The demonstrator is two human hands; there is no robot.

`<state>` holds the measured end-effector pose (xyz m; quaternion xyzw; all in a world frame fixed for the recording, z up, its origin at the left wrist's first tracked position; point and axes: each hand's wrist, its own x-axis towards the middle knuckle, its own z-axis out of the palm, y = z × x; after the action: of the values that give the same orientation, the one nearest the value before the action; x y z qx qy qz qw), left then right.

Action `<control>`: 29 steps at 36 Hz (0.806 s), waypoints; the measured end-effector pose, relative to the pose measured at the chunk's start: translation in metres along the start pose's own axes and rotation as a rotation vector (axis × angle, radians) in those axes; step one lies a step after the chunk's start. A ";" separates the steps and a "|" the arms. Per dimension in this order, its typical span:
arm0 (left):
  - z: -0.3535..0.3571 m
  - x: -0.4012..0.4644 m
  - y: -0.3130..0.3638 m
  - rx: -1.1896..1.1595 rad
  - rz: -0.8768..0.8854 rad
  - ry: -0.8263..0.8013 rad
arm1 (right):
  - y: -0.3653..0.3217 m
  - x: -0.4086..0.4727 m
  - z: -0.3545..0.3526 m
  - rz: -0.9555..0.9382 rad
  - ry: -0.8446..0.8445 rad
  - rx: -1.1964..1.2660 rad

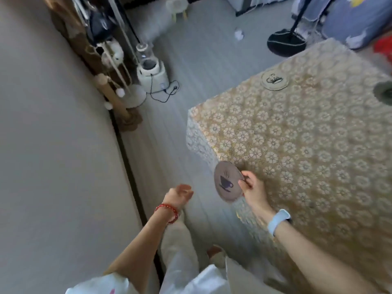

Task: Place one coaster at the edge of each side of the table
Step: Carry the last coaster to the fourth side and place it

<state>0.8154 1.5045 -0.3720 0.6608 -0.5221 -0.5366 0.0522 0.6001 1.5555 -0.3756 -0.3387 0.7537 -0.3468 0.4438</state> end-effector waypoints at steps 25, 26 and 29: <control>0.093 0.140 0.114 1.117 0.830 -0.577 | 0.042 -0.008 -0.016 0.512 0.849 0.571; 0.099 0.142 0.112 1.116 0.848 -0.571 | 0.048 -0.005 -0.016 0.507 0.838 0.552; 0.108 0.145 0.105 1.146 0.895 -0.548 | 0.061 0.003 -0.016 0.473 0.806 0.445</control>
<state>0.6488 1.4022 -0.4466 0.1547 -0.9295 -0.2550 -0.2168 0.5724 1.5883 -0.4214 0.1043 0.8290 -0.4916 0.2455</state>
